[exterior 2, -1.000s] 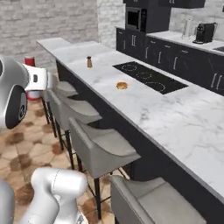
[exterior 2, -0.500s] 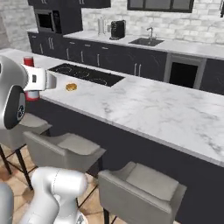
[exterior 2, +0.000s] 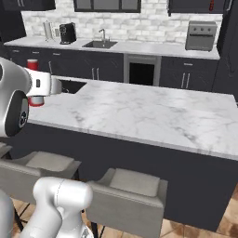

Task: Move the ketchup and condiment bottle from the cabinet to the dining counter.

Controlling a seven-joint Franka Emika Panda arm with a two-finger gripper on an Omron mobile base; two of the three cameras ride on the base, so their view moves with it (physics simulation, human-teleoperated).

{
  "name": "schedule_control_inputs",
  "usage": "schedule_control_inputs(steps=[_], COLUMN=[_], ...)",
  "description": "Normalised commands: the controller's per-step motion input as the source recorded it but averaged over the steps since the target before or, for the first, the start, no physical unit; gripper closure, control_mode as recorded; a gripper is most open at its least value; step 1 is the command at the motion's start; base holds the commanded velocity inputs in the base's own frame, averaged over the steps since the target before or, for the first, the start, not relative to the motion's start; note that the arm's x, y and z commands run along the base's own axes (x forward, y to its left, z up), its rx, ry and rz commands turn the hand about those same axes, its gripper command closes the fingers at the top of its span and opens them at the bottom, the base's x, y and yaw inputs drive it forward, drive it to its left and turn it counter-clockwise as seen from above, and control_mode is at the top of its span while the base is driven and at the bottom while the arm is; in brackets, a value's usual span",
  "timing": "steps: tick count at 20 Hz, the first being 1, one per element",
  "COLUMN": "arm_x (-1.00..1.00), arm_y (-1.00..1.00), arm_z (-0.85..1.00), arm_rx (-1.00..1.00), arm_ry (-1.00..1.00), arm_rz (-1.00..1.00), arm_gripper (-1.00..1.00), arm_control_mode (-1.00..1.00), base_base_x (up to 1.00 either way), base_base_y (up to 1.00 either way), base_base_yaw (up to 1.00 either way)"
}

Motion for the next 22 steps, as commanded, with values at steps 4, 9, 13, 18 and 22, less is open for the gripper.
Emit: schedule_control_inputs(steps=[4, 9, 13, 18, 22], arm_x=[0.00, 0.00, 0.00, 0.00, 0.00], arm_y=[0.00, 0.00, 0.00, 0.00, 0.00], arm_z=[0.00, 0.00, 0.00, 0.00, 0.00], arm_rx=[0.00, 0.00, 0.00, 0.00, 0.00], arm_ry=[0.00, 0.00, 0.00, 0.00, 0.00], arm_rz=[0.00, 0.00, 0.00, 0.00, 0.00], arm_gripper=[1.00, 1.00, 1.00, 1.00, 1.00], arm_control_mode=[1.00, 1.00, 1.00, 1.00, 1.00], base_base_x=[0.65, 0.54, 0.04, 0.00, 0.00], base_base_y=[0.31, 0.25, 0.01, 0.00, 0.00], base_base_yaw=[-0.18, -0.12, 0.00, 0.00, 0.00])
